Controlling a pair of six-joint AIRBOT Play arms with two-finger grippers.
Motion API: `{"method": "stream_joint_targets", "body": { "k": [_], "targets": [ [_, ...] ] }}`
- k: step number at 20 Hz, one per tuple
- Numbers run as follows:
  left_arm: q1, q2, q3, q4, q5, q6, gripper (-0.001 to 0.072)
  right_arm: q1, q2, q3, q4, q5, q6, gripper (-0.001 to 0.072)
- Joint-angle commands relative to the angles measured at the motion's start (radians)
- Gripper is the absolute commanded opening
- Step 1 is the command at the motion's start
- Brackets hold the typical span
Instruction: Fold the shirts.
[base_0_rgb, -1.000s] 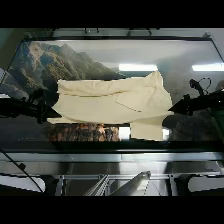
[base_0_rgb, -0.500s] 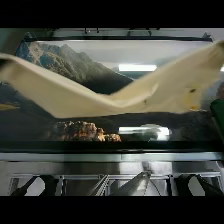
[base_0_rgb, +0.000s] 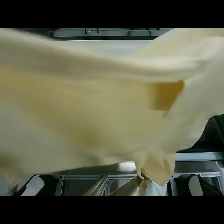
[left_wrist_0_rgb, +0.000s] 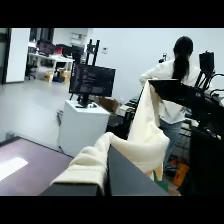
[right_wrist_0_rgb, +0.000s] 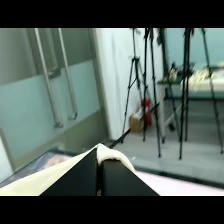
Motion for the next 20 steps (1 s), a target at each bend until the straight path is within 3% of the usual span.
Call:
{"method": "stream_joint_targets", "body": {
  "k": [1,6,10,12,16,20],
  "targets": [
    [-0.122,-0.144,0.0,0.21,0.019,-0.016,0.0022,0.093,-0.154,0.0,-0.084,0.061,0.032,0.0017],
    [-0.302,-0.462,0.0,0.52,0.126,-0.013,0.0023,0.444,-0.541,-0.016,-0.307,-0.126,0.053,0.0017],
    [-0.35,-0.761,0.032,0.632,0.22,-0.013,0.0023,0.568,-0.881,-0.014,-0.29,-0.325,0.025,0.0017],
    [-0.349,-0.931,0.142,0.668,0.224,-0.079,0.0015,0.581,-1.022,-0.001,-0.191,-0.405,-0.035,0.0017],
    [-0.359,-1.192,0.389,0.67,0.227,-0.212,0.0015,0.552,-1.223,0.086,0.008,-0.399,-0.077,0.0016],
    [-0.364,-1.316,0.605,0.67,0.233,-0.283,0.0014,0.496,-1.291,0.162,0.031,-0.292,-0.078,0.0016]
  ]
}}
